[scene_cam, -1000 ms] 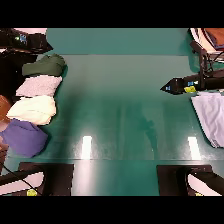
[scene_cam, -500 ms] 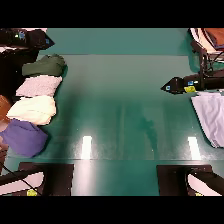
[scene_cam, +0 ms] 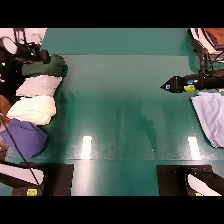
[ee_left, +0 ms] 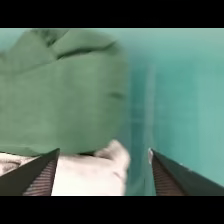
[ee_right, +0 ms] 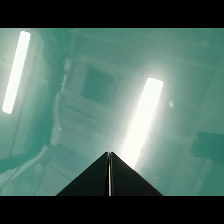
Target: Fold the shirts.
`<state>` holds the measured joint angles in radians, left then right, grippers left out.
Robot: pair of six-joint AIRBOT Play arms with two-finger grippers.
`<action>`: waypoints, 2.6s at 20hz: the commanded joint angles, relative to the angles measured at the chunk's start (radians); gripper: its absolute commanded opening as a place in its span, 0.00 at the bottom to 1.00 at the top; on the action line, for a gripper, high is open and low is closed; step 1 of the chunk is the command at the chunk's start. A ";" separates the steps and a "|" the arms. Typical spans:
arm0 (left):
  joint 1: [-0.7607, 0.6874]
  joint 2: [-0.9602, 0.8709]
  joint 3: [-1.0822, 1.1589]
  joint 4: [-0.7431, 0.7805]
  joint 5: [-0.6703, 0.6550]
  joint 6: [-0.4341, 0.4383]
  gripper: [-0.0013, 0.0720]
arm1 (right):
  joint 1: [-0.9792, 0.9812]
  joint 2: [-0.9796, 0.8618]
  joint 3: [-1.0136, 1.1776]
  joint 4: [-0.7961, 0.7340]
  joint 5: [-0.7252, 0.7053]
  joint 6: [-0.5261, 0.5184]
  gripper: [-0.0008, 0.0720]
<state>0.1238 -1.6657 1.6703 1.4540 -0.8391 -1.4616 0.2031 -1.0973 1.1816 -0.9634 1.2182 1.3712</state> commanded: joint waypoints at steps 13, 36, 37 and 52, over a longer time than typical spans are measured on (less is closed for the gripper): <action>0.016 -0.211 0.142 0.013 0.034 0.029 0.05 | 0.003 0.000 0.001 0.004 -0.016 0.043 0.04; -0.708 0.446 -0.257 -0.149 -0.357 -0.035 0.63 | -0.020 0.049 0.559 -0.032 0.116 0.023 0.04; -0.721 0.446 -0.306 -0.148 -0.314 -0.037 0.76 | -0.020 0.067 0.535 -0.032 0.108 0.023 0.04; -0.358 0.240 -0.573 -0.190 -0.079 -0.020 0.70 | -0.020 0.224 0.219 -0.031 -0.058 0.024 0.04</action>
<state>-0.2638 -1.3506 1.1278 1.3113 -0.9958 -1.5421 0.1822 -0.8623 1.4193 -0.9955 1.1408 1.3937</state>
